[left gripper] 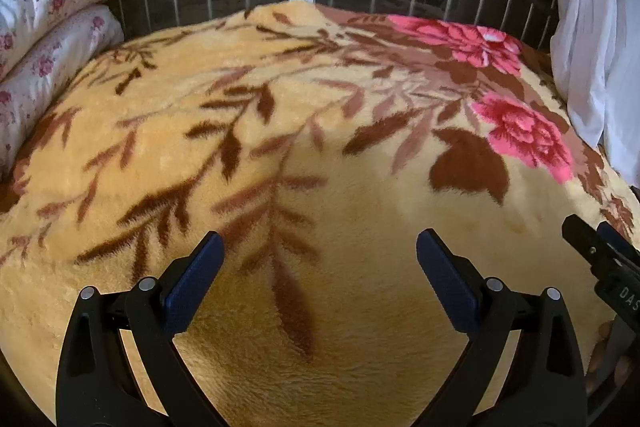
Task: Collect trash
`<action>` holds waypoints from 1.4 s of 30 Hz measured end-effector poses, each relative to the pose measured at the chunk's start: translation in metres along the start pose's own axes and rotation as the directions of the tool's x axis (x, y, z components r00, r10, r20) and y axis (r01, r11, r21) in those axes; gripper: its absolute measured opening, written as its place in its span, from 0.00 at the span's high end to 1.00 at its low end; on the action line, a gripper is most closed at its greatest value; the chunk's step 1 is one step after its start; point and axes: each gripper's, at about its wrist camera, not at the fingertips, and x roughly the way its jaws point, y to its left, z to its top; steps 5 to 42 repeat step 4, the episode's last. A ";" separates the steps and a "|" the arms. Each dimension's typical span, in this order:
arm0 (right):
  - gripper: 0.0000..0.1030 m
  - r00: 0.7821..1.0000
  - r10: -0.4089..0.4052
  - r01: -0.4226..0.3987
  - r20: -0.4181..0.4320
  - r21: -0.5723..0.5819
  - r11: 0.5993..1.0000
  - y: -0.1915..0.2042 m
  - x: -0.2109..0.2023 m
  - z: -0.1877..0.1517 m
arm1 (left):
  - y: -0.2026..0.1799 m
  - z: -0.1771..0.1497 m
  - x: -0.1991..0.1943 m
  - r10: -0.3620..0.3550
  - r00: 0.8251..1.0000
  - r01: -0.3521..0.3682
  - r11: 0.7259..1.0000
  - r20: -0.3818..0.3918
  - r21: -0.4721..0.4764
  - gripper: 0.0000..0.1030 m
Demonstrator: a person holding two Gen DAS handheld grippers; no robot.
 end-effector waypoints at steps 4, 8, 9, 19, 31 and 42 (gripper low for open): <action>0.05 1.000 0.000 0.000 -0.004 -0.002 1.000 -0.001 0.001 0.000 | 0.004 0.000 0.000 -0.006 1.000 0.006 1.000 -0.005 -0.020 0.09; 0.05 1.000 0.000 0.000 -0.004 -0.002 1.000 -0.001 0.001 0.000 | 0.004 0.000 0.000 -0.006 1.000 0.006 1.000 -0.005 -0.020 0.09; 0.05 1.000 0.000 0.000 -0.004 -0.002 1.000 -0.001 0.001 0.000 | 0.004 0.000 0.000 -0.006 1.000 0.006 1.000 -0.005 -0.020 0.09; 0.05 1.000 0.000 0.000 -0.004 -0.002 1.000 -0.001 0.001 0.000 | 0.004 0.000 0.000 -0.006 1.000 0.006 1.000 -0.005 -0.020 0.09; 0.05 1.000 0.000 0.000 -0.004 -0.002 1.000 -0.001 0.001 0.000 | 0.004 0.000 0.000 -0.006 1.000 0.006 1.000 -0.005 -0.020 0.09; 0.05 1.000 0.000 0.000 -0.004 -0.002 1.000 -0.001 0.001 0.000 | 0.004 0.000 0.000 -0.006 1.000 0.006 1.000 -0.005 -0.020 0.09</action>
